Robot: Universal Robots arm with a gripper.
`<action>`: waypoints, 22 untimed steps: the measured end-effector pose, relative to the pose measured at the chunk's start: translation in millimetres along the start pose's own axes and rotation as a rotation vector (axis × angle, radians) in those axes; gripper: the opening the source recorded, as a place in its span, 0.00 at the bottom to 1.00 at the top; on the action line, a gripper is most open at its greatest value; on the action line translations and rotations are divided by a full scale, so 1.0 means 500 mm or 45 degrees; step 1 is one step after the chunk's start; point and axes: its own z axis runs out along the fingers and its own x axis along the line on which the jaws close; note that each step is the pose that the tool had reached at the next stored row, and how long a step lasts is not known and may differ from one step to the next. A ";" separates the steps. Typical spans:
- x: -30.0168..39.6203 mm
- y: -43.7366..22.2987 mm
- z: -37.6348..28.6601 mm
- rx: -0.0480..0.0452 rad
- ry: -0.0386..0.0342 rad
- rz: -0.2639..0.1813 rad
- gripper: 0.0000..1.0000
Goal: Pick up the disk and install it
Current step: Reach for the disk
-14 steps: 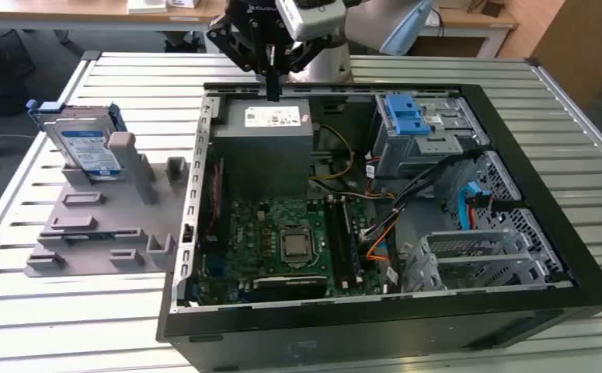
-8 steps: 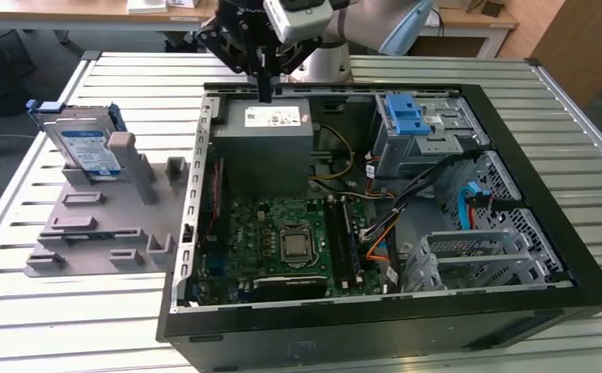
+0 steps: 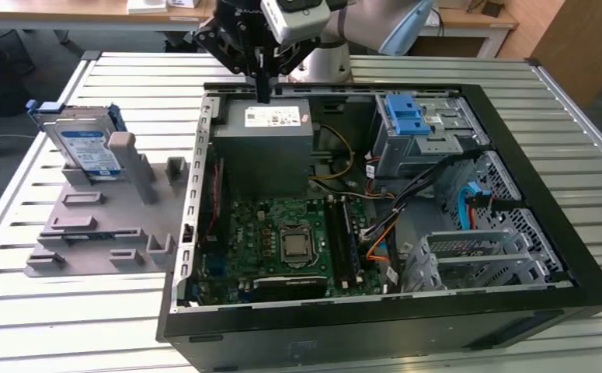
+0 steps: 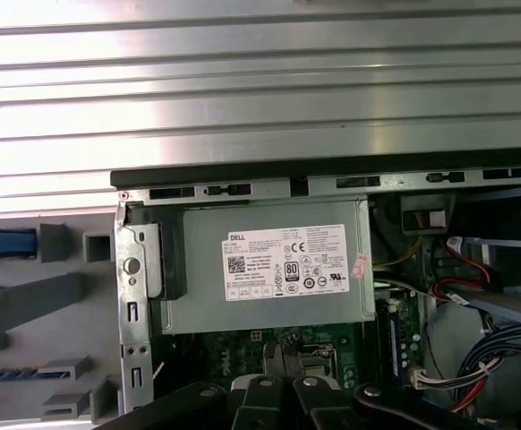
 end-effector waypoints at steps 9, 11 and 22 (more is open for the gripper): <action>0.009 -0.001 0.010 0.000 0.0064 0.000 0.11; 0.009 -0.001 0.010 0.001 0.0070 0.000 0.11; 0.014 -0.002 0.016 0.001 0.0133 0.001 0.11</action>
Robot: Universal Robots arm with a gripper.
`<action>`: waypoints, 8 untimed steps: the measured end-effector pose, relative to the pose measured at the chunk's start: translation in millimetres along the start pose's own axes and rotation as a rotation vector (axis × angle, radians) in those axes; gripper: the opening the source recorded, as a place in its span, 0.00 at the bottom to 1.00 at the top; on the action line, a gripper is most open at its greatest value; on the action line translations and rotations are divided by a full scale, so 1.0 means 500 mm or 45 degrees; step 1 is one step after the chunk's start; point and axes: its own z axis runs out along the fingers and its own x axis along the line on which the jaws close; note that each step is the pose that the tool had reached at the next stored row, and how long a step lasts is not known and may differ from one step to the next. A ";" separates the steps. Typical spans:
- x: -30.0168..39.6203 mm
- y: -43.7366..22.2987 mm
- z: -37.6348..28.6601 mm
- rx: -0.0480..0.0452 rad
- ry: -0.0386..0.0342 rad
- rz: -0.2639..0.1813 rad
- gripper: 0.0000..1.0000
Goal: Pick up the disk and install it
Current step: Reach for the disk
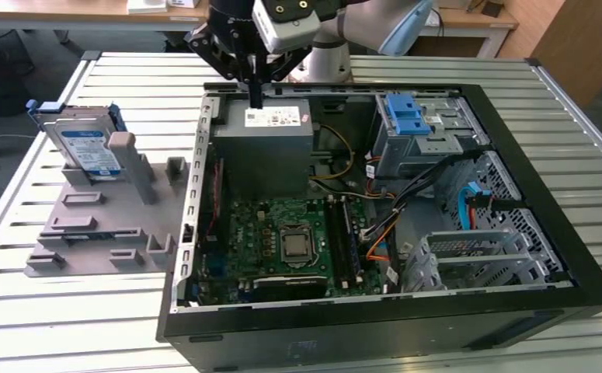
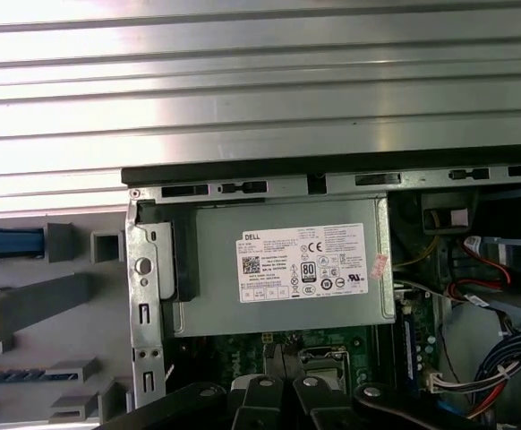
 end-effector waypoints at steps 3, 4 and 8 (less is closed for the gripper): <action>0.002 0.000 0.001 0.000 0.0000 0.000 0.11; 0.003 0.000 0.001 0.000 0.0000 0.000 0.11; 0.008 -0.001 0.001 0.000 0.0000 0.000 0.11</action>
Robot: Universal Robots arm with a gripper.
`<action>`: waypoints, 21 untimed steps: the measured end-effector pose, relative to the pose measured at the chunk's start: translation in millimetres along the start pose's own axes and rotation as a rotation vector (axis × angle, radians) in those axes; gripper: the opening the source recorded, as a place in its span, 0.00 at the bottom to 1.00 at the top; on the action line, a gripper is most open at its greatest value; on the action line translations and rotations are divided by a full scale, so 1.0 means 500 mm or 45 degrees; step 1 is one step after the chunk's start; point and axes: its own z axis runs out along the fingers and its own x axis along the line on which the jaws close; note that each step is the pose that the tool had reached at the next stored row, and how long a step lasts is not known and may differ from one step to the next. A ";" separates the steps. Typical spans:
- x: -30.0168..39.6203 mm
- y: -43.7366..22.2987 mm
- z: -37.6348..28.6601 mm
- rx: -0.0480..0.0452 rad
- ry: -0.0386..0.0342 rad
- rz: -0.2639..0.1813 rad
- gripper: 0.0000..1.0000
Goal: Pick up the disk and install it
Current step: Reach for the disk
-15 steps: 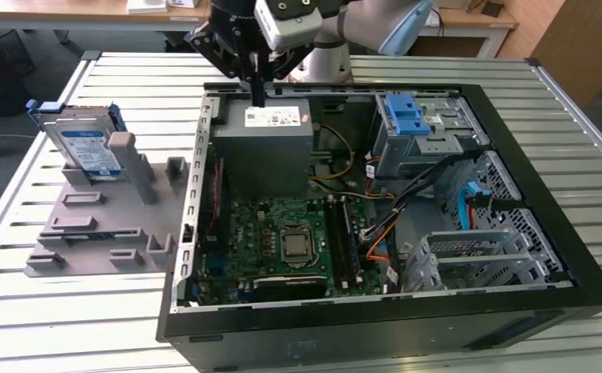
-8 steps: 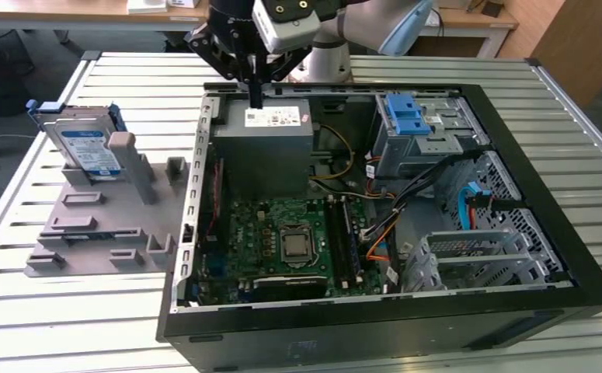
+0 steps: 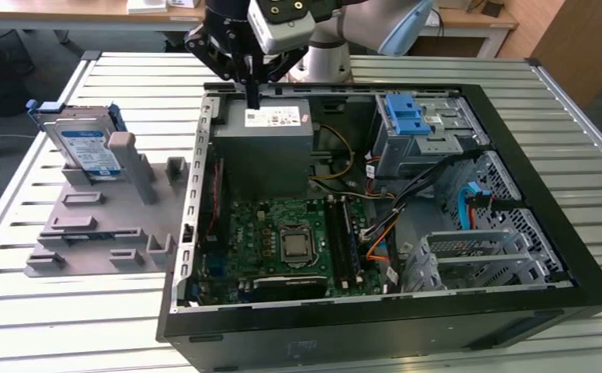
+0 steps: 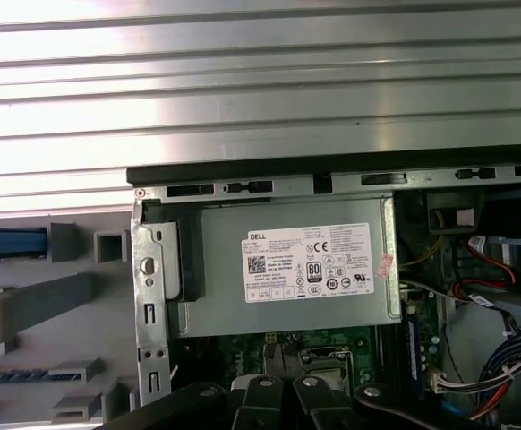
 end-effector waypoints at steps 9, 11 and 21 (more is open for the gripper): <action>0.024 0.001 0.000 0.000 0.0000 0.000 0.11; 0.029 0.002 0.000 0.000 0.0000 0.000 0.11; 0.070 0.004 0.000 0.000 0.0001 0.000 0.11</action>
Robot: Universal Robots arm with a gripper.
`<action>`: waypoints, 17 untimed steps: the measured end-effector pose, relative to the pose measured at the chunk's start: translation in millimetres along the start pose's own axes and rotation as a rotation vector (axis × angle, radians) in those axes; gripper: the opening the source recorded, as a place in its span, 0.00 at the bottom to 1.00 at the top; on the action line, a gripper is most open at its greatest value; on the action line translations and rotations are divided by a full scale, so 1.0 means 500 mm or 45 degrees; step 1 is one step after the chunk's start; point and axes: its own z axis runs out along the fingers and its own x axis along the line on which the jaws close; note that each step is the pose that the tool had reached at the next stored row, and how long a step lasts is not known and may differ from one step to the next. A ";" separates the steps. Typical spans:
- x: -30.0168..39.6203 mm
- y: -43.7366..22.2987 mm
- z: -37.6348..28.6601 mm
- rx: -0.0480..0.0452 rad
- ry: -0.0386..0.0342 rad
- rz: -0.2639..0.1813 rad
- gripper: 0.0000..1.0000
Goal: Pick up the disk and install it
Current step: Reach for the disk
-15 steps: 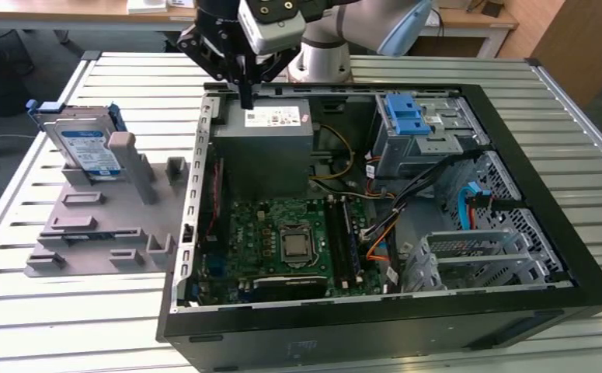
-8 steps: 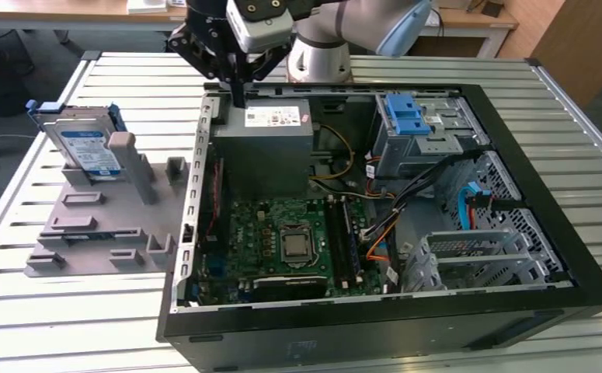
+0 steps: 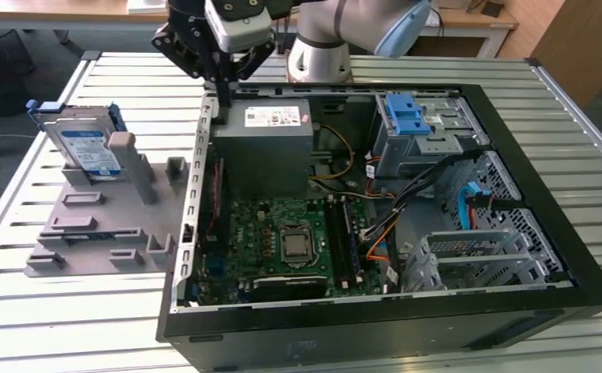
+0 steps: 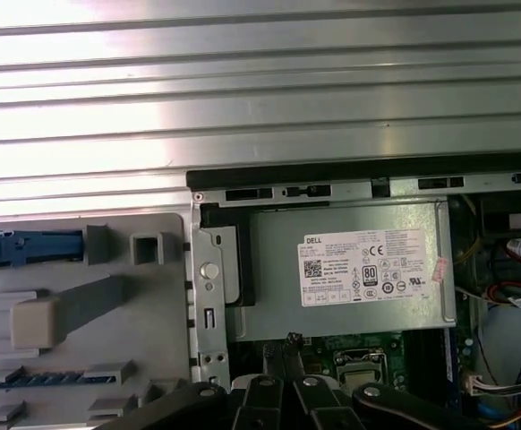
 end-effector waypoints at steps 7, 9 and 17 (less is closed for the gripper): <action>0.028 -0.002 0.000 0.000 0.0000 0.000 0.11; 0.036 -0.002 0.000 0.000 0.0000 0.000 0.11; 0.061 -0.004 0.001 0.000 0.0008 0.000 0.11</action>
